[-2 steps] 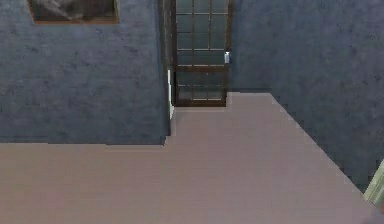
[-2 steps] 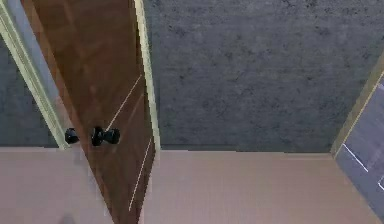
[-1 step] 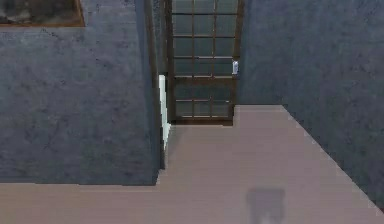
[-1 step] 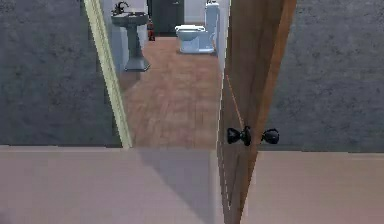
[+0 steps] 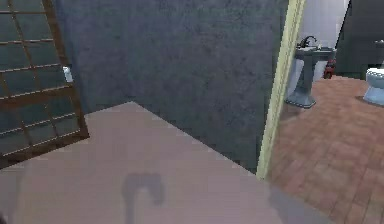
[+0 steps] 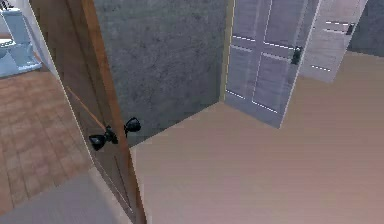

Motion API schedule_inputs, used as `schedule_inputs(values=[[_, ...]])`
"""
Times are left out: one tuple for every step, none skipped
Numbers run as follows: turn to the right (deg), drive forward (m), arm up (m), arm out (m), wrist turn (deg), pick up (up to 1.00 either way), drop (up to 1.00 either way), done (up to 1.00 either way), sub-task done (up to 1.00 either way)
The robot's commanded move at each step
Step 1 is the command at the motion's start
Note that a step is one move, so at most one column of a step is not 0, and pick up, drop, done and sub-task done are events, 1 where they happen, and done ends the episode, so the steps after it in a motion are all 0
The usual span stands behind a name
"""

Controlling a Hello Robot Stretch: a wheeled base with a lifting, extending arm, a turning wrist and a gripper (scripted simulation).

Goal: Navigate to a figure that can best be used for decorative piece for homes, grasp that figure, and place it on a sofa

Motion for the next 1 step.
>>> schedule_inputs(values=[[24.0, 0.0, 0.0, 0.0, 0.0, 0.0, 0.0, 0.0, 0.0]])
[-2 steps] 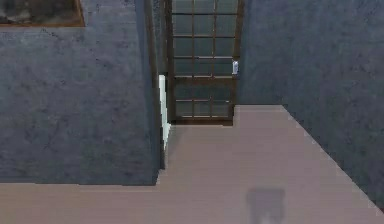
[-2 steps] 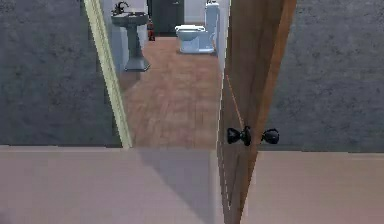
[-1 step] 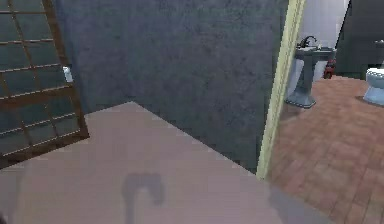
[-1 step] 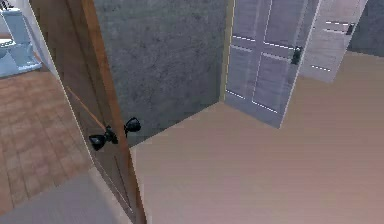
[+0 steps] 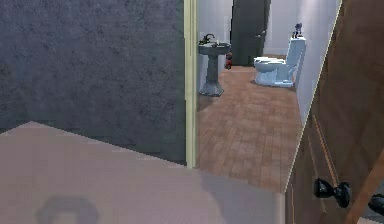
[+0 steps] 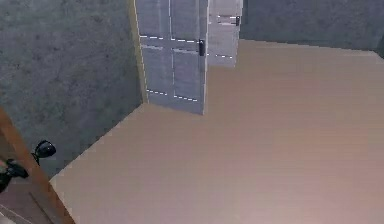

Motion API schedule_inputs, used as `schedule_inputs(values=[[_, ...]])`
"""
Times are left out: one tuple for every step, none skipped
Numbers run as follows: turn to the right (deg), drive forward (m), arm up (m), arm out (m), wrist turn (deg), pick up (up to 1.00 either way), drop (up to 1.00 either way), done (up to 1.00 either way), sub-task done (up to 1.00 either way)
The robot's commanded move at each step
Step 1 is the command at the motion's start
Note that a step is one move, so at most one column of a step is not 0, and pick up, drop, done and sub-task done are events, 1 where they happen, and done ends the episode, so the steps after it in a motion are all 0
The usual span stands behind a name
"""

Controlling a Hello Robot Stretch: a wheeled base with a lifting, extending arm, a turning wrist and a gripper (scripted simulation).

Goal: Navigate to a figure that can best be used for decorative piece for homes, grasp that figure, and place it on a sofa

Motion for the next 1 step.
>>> schedule_inputs(values=[[0.0, 0.15, 0.0, 0.0, 0.0, 0.0, 0.0, 0.0, 0.0]])
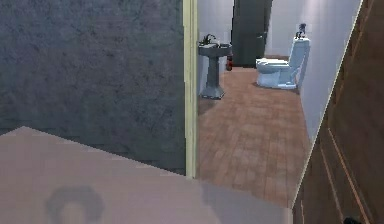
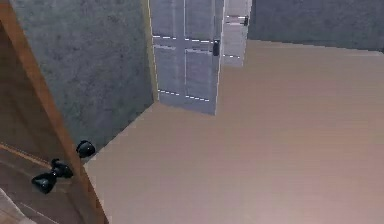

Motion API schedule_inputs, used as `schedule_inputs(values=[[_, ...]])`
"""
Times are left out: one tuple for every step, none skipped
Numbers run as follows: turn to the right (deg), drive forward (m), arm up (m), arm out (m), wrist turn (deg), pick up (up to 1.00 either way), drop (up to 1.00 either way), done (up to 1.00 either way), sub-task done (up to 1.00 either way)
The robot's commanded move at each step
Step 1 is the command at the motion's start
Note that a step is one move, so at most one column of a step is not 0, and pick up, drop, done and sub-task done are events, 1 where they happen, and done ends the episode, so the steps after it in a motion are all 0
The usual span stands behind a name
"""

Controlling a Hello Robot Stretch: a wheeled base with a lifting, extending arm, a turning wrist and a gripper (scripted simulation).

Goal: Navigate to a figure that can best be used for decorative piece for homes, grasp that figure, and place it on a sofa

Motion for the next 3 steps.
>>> schedule_inputs(values=[[3.0, 0.0, 0.0, 0.0, 0.0, 0.0, 0.0, 0.0, 0.0], [0.0, 0.4, 0.0, 0.0, 0.0, 0.0, 0.0, 0.0, 0.0], [9.0, 0.0, 0.0, 0.0, 0.0, 0.0, 0.0, 0.0, 0.0]])
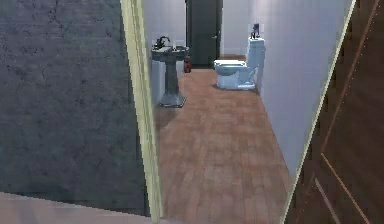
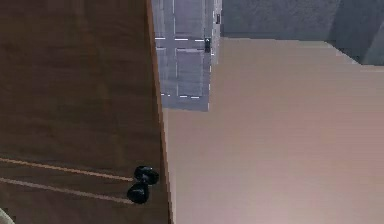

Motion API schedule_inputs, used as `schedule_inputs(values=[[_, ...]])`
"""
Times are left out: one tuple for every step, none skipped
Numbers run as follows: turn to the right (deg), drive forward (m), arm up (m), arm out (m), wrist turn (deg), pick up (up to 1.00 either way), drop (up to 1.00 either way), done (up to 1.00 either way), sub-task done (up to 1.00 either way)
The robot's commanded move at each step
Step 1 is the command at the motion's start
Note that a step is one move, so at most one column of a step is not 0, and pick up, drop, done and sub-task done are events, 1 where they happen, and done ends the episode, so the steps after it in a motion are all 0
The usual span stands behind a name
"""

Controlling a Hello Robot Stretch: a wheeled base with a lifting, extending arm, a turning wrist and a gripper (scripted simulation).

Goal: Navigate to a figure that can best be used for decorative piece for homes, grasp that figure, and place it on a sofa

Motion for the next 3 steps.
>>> schedule_inputs(values=[[0.0, 1.0, 0.0, 0.0, 0.0, 0.0, 0.0, 0.0, 0.0], [12.0, 0.0, 0.0, 0.0, 0.0, 0.0, 0.0, 0.0, 0.0], [0.0, 0.1, 0.0, 0.0, 0.0, 0.0, 0.0, 0.0, 0.0]])
